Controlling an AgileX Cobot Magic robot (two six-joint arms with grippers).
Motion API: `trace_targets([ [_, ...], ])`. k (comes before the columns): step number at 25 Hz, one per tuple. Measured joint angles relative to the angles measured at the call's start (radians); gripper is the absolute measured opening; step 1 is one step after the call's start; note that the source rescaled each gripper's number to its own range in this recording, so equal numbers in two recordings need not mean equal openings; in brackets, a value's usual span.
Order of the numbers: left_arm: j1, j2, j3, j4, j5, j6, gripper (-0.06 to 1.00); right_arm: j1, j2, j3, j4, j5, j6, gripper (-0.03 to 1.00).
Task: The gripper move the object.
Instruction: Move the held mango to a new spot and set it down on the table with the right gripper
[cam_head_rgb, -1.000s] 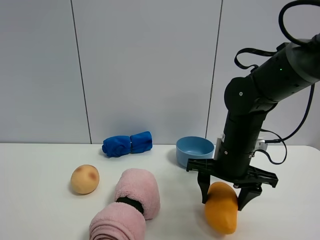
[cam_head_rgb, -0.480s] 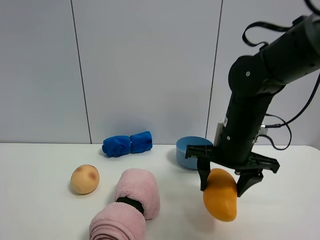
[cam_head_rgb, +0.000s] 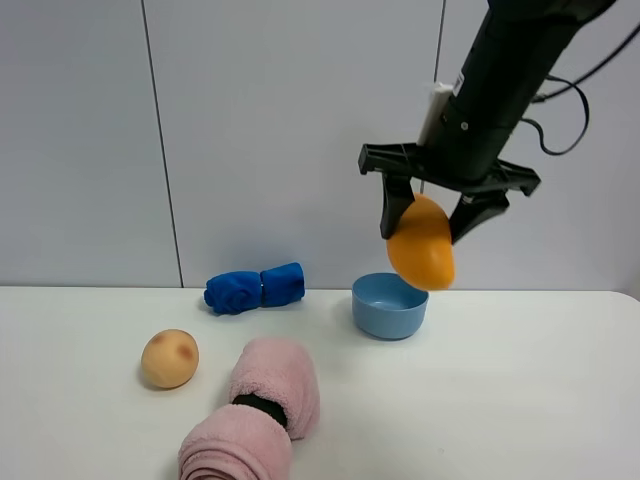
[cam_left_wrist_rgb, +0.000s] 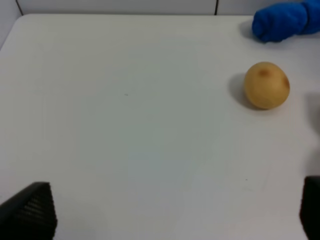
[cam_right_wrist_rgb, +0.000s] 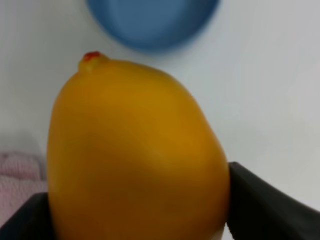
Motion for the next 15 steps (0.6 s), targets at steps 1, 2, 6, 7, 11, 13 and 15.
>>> trace_targets([
  [1,0.0,0.0,0.0,0.0,0.0,0.0,1.0,0.004,0.018,-0.034,0.0,0.005,-0.056,0.0],
  [2,0.0,0.0,0.0,0.0,0.0,0.0,1.0,0.009,0.042,-0.078,0.003,0.011,-0.11,0.0],
  [6,0.0,0.0,0.0,0.0,0.0,0.0,1.0,0.035,0.137,-0.195,0.058,0.012,-0.333,0.0],
  [7,0.0,0.0,0.0,0.0,0.0,0.0,1.0,0.044,0.161,-0.22,0.076,0.012,-0.379,0.0],
  [11,0.0,0.0,0.0,0.0,0.0,0.0,1.0,0.074,0.272,-0.288,0.099,0.012,-0.547,0.0],
  [13,0.0,0.0,0.0,0.0,0.0,0.0,1.0,0.081,0.326,-0.314,0.097,0.001,-0.619,0.0],
  [15,0.0,0.0,0.0,0.0,0.0,0.0,1.0,0.09,0.365,-0.328,0.096,-0.026,-0.666,0.0],
])
